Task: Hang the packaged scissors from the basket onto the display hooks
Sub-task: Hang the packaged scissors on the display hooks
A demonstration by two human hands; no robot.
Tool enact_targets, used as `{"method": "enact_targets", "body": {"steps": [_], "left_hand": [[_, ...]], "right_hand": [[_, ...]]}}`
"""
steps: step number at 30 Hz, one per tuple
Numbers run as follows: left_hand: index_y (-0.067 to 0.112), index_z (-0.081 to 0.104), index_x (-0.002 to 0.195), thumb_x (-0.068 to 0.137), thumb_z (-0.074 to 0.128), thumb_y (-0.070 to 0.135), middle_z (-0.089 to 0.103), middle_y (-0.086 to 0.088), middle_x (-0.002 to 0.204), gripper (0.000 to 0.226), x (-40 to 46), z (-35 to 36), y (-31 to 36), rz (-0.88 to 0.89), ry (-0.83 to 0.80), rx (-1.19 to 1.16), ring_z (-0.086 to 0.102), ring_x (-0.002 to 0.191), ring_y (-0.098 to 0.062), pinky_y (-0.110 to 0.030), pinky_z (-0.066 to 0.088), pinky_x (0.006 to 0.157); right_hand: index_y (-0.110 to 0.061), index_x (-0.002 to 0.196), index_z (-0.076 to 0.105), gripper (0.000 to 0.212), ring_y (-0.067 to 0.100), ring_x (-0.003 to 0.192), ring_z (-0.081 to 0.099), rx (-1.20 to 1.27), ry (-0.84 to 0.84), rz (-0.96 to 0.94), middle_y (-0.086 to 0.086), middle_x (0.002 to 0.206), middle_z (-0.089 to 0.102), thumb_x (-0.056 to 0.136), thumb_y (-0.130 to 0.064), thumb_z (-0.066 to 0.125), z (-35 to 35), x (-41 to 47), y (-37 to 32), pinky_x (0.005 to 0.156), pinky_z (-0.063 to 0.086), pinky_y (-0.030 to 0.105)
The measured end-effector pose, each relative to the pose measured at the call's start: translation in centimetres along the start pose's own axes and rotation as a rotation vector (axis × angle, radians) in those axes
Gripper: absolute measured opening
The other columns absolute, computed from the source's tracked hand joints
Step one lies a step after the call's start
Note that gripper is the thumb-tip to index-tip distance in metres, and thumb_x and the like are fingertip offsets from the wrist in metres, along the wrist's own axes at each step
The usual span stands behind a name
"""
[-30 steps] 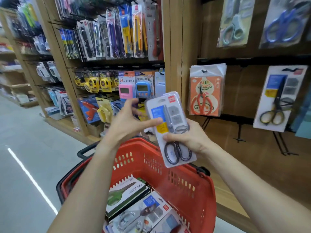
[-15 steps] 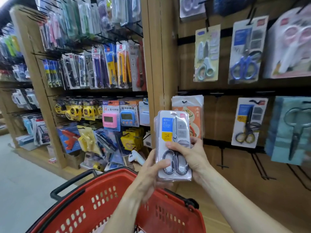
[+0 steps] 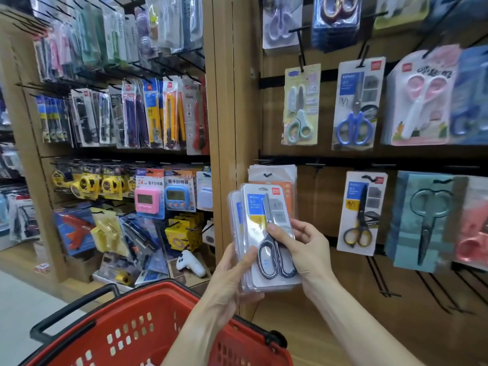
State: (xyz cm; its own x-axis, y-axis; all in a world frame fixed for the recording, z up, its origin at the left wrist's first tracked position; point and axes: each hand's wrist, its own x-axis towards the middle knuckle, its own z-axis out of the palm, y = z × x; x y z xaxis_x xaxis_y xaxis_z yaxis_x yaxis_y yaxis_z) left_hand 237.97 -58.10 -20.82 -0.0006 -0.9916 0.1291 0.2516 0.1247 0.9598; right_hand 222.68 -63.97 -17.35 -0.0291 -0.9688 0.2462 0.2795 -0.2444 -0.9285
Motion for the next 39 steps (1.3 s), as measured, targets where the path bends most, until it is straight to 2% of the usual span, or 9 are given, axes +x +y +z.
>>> {"method": "enact_targets", "body": {"steps": [5, 8, 16, 20, 26, 28, 32, 36, 39], "left_hand": [[0.039, 0.056, 0.137, 0.086, 0.07, 0.054, 0.077, -0.001, 0.123, 0.055, 0.3, 1.0, 0.1, 0.006, 0.012, -0.008, 0.078, 0.097, -0.028, -0.034, 0.06, 0.057], [0.039, 0.057, 0.137, 0.087, 0.067, 0.057, 0.078, -0.002, 0.122, 0.054, 0.5, 1.5, -0.1, 0.004, 0.017, -0.018, 0.078, 0.089, -0.025, -0.032, 0.058, 0.055], [0.038, 0.059, 0.135, 0.083, 0.064, 0.064, 0.078, -0.005, 0.119, 0.058, 1.1, 1.5, -0.1, 0.004, 0.033, -0.048, 0.075, 0.082, -0.024, -0.032, 0.056, 0.058], [0.037, 0.064, 0.133, 0.087, 0.061, 0.065, 0.079, -0.004, 0.116, 0.054, 0.9, 1.7, -0.1, -0.029, 0.036, -0.077, 0.074, 0.079, -0.019, -0.03, 0.054, 0.06], [0.034, 0.06, 0.142, 0.096, 0.058, 0.061, 0.074, -0.007, 0.13, 0.053, 1.6, 1.1, -0.7, -0.043, 0.051, -0.117, 0.072, 0.105, -0.033, -0.037, 0.05, 0.073], [0.035, 0.06, 0.14, 0.097, 0.061, 0.056, 0.074, -0.007, 0.13, 0.048, 1.9, 0.9, -1.0, -0.028, 0.08, -0.139, 0.072, 0.111, -0.036, -0.04, 0.051, 0.074], [0.034, 0.064, 0.133, 0.092, 0.066, 0.056, 0.077, -0.013, 0.12, 0.047, 2.3, 0.8, -1.5, -0.009, 0.13, -0.161, 0.071, 0.093, -0.035, -0.045, 0.048, 0.074], [0.024, 0.063, 0.137, 0.095, 0.064, 0.052, 0.076, -0.006, 0.096, 0.051, 2.5, 0.5, -1.6, 0.022, 0.175, -0.196, 0.069, 0.063, -0.023, -0.026, 0.043, 0.045], [0.021, 0.062, 0.14, 0.094, 0.065, 0.052, 0.076, -0.01, 0.096, 0.055, 2.7, 0.1, -1.9, 0.027, 0.202, -0.208, 0.068, 0.063, -0.024, -0.026, 0.043, 0.042]], "right_hand": [[-0.006, 0.118, 0.064, 0.047, 0.023, 0.084, 0.079, 0.012, -0.049, -0.015, 0.01, 0.095, 0.08, 0.079, -0.018, 0.088, -1.3, 0.6, -0.5, 0.069, 0.063, 0.034], [-0.004, 0.124, 0.06, 0.049, 0.029, 0.091, 0.078, 0.021, -0.086, 0.012, 0.013, 0.104, 0.079, 0.084, -0.021, 0.084, -2.0, 1.0, -0.8, 0.077, 0.063, 0.041], [-0.003, 0.114, 0.054, 0.026, 0.019, 0.077, 0.076, 0.077, -0.246, 0.035, 0.016, 0.1, 0.079, 0.095, -0.011, 0.069, -3.3, 1.0, -1.2, 0.061, 0.059, 0.027], [-0.002, 0.117, 0.059, 0.039, 0.022, 0.086, 0.073, 0.104, -0.293, 0.085, 0.017, 0.108, 0.078, 0.085, -0.021, 0.072, -4.0, 1.2, -0.8, 0.081, 0.058, 0.041], [-0.001, 0.122, 0.061, 0.036, 0.023, 0.085, 0.074, 0.283, -0.391, 0.198, 0.018, 0.108, 0.075, 0.088, -0.015, 0.066, -4.9, 1.2, -0.7, 0.074, 0.063, 0.035], [-0.003, 0.121, 0.061, 0.035, 0.021, 0.083, 0.073, 0.253, -0.378, 0.192, 0.016, 0.105, 0.074, 0.089, -0.016, 0.067, -4.9, 1.2, -0.9, 0.071, 0.063, 0.035], [-0.006, 0.122, 0.059, 0.027, 0.02, 0.079, 0.075, 0.178, -0.251, 0.135, 0.015, 0.103, 0.077, 0.097, -0.015, 0.065, -4.8, 1.5, -1.7, 0.064, 0.062, 0.032], [-0.007, 0.124, 0.056, 0.026, 0.021, 0.077, 0.077, 0.121, -0.074, 0.028, 0.013, 0.098, 0.08, 0.1, -0.013, 0.065, -5.5, 2.2, -2.4, 0.061, 0.062, 0.031], [-0.011, 0.121, 0.052, 0.023, 0.024, 0.083, 0.079, 0.07, -0.019, -0.043, 0.011, 0.099, 0.08, 0.101, -0.012, 0.064, -6.2, 2.3, -2.7, 0.064, 0.064, 0.033]]}}
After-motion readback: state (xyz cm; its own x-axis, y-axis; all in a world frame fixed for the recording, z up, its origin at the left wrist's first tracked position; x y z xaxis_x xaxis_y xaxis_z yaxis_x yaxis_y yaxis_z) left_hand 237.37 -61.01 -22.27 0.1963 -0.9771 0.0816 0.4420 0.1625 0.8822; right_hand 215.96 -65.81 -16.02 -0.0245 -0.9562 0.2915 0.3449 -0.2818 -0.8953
